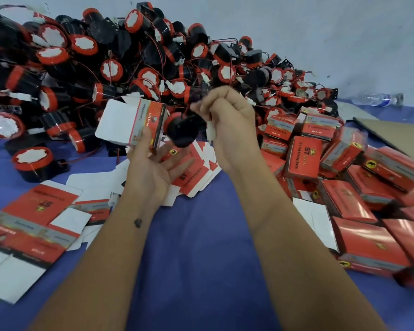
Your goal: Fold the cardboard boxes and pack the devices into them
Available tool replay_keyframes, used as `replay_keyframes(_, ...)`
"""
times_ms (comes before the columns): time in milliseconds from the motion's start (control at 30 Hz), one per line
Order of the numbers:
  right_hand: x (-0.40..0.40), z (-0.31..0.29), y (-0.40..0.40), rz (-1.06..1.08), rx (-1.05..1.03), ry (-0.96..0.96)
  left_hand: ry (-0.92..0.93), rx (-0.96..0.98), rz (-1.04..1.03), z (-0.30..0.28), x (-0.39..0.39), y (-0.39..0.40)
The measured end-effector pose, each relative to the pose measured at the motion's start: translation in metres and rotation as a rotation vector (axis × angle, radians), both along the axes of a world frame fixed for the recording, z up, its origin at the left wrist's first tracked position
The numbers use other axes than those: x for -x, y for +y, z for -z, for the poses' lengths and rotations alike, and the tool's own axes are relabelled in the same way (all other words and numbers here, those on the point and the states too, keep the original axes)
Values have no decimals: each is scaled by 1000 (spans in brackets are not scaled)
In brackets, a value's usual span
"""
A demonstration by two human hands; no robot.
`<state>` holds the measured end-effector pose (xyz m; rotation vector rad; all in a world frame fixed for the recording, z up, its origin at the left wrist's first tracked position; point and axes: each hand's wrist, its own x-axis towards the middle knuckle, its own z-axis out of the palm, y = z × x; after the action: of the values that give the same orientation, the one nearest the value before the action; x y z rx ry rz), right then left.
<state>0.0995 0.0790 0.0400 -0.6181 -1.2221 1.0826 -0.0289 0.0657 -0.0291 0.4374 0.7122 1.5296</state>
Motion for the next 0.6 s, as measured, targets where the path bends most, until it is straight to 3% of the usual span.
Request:
replay_keyframes(167, -6, 46, -10, 293, 128, -218, 53, -12, -116, 0, -2, -1)
replay_keyframes(367, -22, 80, -9, 449, 143, -521, 64, -41, -255, 4, 0, 7)
replay_keyframes(433, -24, 83, -8, 461, 188, -577, 213, -40, -308, 7, -1, 9)
replay_keyframes(533, -22, 83, -8, 487, 148, -760, 688, -100, -350, 14, -5, 6)
replay_keyframes(600, -18, 83, -9, 486, 48, -861, 873, -188, -371, 19, -9, 3)
